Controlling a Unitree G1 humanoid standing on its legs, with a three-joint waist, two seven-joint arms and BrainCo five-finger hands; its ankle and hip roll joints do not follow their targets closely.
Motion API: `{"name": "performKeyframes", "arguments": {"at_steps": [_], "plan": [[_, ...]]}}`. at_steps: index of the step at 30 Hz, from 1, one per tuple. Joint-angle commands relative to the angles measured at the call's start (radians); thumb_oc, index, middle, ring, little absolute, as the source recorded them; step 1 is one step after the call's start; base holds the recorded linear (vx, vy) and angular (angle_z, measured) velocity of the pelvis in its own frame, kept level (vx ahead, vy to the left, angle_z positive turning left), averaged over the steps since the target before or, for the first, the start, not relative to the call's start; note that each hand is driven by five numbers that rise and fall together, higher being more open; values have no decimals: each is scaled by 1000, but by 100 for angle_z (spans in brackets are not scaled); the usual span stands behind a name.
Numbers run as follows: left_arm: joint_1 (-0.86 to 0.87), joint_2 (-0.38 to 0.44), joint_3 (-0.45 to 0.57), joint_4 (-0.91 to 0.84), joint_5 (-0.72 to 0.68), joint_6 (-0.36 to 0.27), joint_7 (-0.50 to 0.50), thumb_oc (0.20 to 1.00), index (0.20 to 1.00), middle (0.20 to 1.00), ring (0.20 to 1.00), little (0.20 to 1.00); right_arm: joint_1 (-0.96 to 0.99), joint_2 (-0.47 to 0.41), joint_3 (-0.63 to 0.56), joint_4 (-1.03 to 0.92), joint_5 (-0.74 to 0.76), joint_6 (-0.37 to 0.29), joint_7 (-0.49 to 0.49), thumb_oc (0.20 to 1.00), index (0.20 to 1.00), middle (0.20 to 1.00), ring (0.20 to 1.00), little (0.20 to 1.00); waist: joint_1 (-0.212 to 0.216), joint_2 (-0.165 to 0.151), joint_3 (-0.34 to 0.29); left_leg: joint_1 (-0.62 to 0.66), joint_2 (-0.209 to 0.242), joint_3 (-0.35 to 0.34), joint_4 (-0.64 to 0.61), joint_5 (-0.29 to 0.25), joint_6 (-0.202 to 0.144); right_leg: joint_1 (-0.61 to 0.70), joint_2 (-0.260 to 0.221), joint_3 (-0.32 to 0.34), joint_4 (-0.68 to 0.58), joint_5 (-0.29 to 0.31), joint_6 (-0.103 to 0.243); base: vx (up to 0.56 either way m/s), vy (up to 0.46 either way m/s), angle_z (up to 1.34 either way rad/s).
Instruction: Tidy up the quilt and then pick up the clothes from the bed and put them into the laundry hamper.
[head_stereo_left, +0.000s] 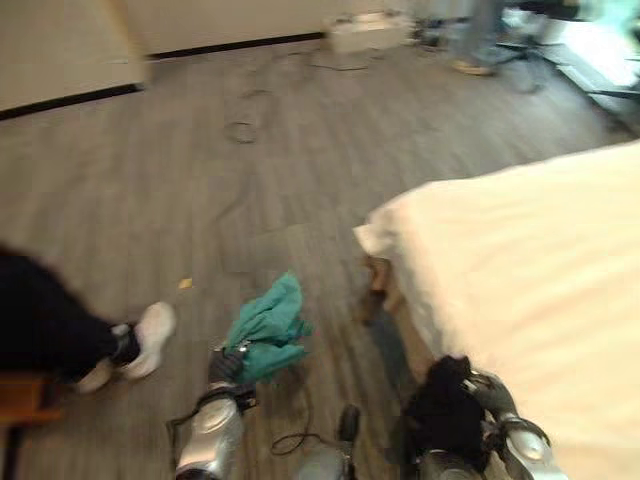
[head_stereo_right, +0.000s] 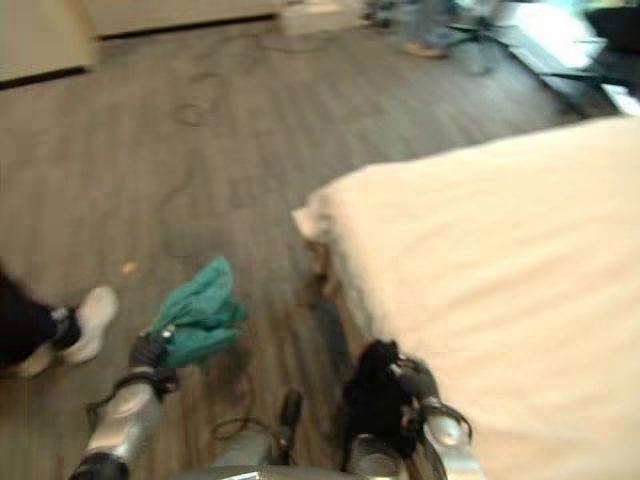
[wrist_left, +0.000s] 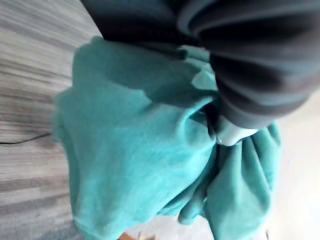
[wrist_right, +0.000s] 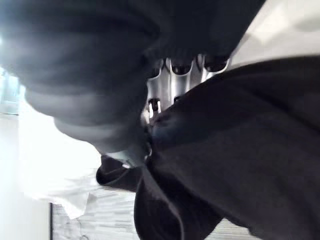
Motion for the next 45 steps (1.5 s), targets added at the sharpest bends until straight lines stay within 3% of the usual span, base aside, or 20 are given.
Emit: {"name": "performKeyframes", "arguments": {"at_steps": [1,3,4,8,12,14,16,21,26,27,29,30,31,32,33,35,38,40,41,45], "plan": [[116,85,-10,-55,76,-18,0,200,200,200,200,200,-118,-9,-53,73,71,-67,-66,200,200,200,200,200,58,-130,-24,33,-10,179,2,-122,-71,54,-220,-158,-77,136,73,155,-28,139],[151,73,-2,-45,74,-18,-10,200,200,200,200,200,-128,-31,-22,56,33,-68,-53,200,200,200,200,200,73,-126,-42,50,-9,192,6,-131,-68,62,-222,-157,-88,145,76,247,-24,44],[-74,-95,-349,63,118,-4,108,200,200,200,200,200,-211,-43,177,296,-185,16,-247,200,200,200,200,200,99,-59,13,126,32,354,-6,-151,-83,183,-168,-311,-80,49,20,243,-38,12],[-113,-122,-374,96,122,-3,130,200,200,200,200,200,-223,-67,196,254,-212,9,-261,200,200,200,200,200,97,-57,50,51,30,358,214,-182,-108,197,-172,-312,-88,31,2,21,-82,14],[-159,-131,-390,115,128,3,177,200,200,200,200,200,-275,-81,216,231,-242,29,-292,200,200,200,200,200,136,-75,107,-180,46,361,566,-44,-156,229,-184,-348,-88,12,-37,17,-157,7],[-165,-133,-390,120,126,5,186,200,200,200,200,200,-289,-81,223,226,-242,31,-296,200,200,200,200,200,142,-76,105,-208,52,382,560,-59,-146,235,-181,-354,-88,0,-37,193,-63,45],[-147,-129,-372,117,146,18,206,200,200,200,200,200,-297,-80,248,195,-249,30,-295,200,200,200,200,200,168,-75,82,-231,54,447,401,-109,-111,263,-168,-360,-88,-46,-21,417,14,2],[-116,-138,-331,132,160,25,223,200,200,200,200,200,-357,-50,291,237,-285,31,-301,200,200,200,200,200,227,-61,51,-266,80,574,39,-17,-124,358,-121,-391,-88,-135,-5,457,68,20],[-91,-127,-284,128,123,26,246,200,200,200,200,200,-419,-8,331,275,-307,42,-288,200,200,200,200,200,268,-80,41,-297,119,719,46,1,-99,440,-117,-420,-86,-165,17,502,103,48],[-70,-107,-260,123,106,33,241,200,200,200,200,200,-409,10,349,272,-323,35,-269,200,200,200,200,200,317,-107,22,-284,97,687,44,41,-78,446,-140,-420,-21,-152,39,450,99,-16],[-61,-101,-259,127,102,38,234,200,200,200,200,200,-395,22,344,277,-323,34,-267,200,200,200,200,200,339,-135,11,-274,68,665,44,37,-63,436,-170,-427,40,-108,68,659,171,-75],[-55,-96,-250,166,92,47,227,200,200,200,200,200,-381,34,321,313,-313,34,-265,200,200,200,200,200,362,-179,14,-232,-5,620,58,-10,-12,394,-261,-432,268,93,159,918,306,-62],[-52,-94,-246,174,89,46,231,200,200,200,200,200,-373,39,311,321,-310,32,-258,200,200,200,200,200,354,-182,20,-181,-34,598,49,-38,13,347,-300,-420,417,196,178,715,272,-19],[-52,-94,-246,174,89,45,231,200,200,200,200,200,-373,39,311,321,-310,32,-258,200,200,200,200,200,353,-183,20,-179,-37,599,46,-39,15,346,-303,-419,422,194,179,749,249,82],[-63,-88,-242,172,90,43,233,200,200,200,200,200,-377,35,300,330,-313,26,-258,200,200,200,200,200,329,-146,16,-74,-46,526,0,-73,43,215,-304,-389,621,241,147,755,182,123],[-77,-84,-245,175,92,38,232,200,200,200,200,200,-383,33,292,336,-311,22,-256,200,200,200,200,200,309,-122,21,-31,-46,470,-6,-91,45,139,-299,-383,667,181,125,619,108,160],[-106,-74,-298,79,131,13,225,200,200,200,200,200,-363,19,265,310,-277,5,-246,200,200,200,200,200,196,-61,44,91,-32,254,-6,-143,3,-50,-248,-347,463,32,52,752,-113,155],[-103,-71,-309,51,147,12,220,200,200,200,200,200,-355,11,260,291,-274,6,-245,200,200,200,200,200,170,-62,49,118,-36,203,-6,-158,-8,-56,-234,-309,301,47,50,508,-166,247],[-92,-72,-313,27,159,11,209,200,200,200,200,200,-341,-3,246,268,-269,12,-247,200,200,200,200,200,134,-73,46,161,-42,123,-6,-205,-27,-77,-237,-244,19,117,68,708,-223,294],[-5,-80,-265,87,155,9,178,200,200,200,200,200,-308,-23,239,244,-298,20,-214,200,200,200,200,200,99,-93,19,319,-25,62,75,-357,-46,-125,-257,-220,-41,213,96,964,-307,166]]}}
